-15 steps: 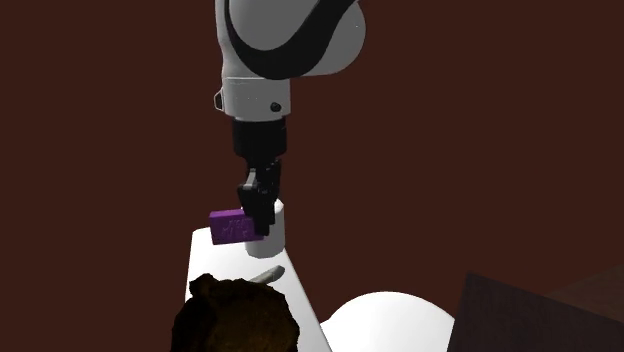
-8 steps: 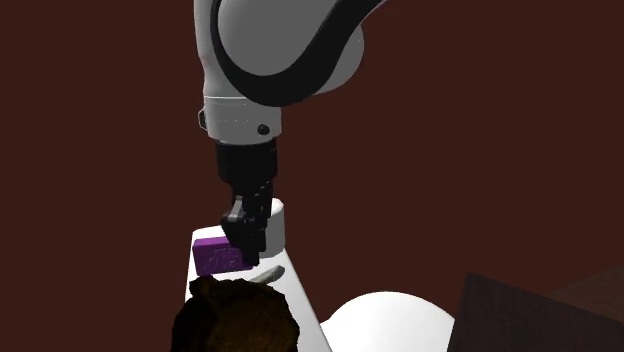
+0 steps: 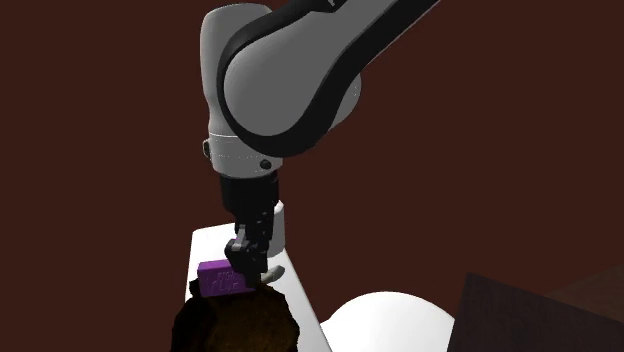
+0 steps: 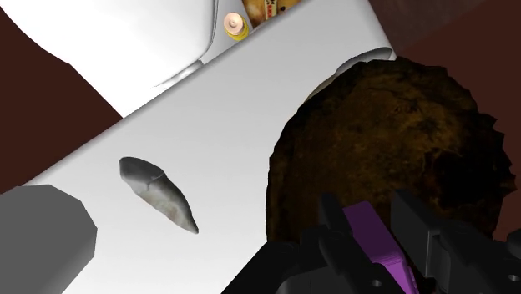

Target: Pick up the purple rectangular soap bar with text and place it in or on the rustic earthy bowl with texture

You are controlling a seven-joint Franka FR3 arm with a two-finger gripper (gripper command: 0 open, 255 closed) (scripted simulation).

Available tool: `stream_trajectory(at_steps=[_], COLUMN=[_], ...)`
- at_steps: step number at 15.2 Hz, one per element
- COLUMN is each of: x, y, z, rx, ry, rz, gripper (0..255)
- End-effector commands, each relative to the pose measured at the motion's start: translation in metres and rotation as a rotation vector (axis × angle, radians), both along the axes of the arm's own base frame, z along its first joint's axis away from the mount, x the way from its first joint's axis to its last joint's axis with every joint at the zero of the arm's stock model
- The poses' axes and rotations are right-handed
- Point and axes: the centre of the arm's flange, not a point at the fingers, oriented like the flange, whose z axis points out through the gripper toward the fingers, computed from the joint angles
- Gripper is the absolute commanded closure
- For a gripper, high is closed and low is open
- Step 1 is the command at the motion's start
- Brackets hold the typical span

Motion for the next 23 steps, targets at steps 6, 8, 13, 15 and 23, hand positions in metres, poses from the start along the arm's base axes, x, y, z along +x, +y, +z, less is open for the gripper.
stream_trajectory(at_steps=[6, 8, 13, 15, 23], x=[-0.001, -0.001, -0.001, -0.001, 0.0], y=[0.0, 0.0, 0.0, 0.0, -0.002], z=[-0.022, -0.022, -0.022, -0.022, 0.028], rx=[0.0, 0.0, 0.0, 0.0, 0.0], ry=[-0.001, -0.001, -0.001, -0.001, -0.001], rz=[0.0, 0.0, 0.0, 0.0, 0.0], gripper=[255, 255, 0, 0, 0])
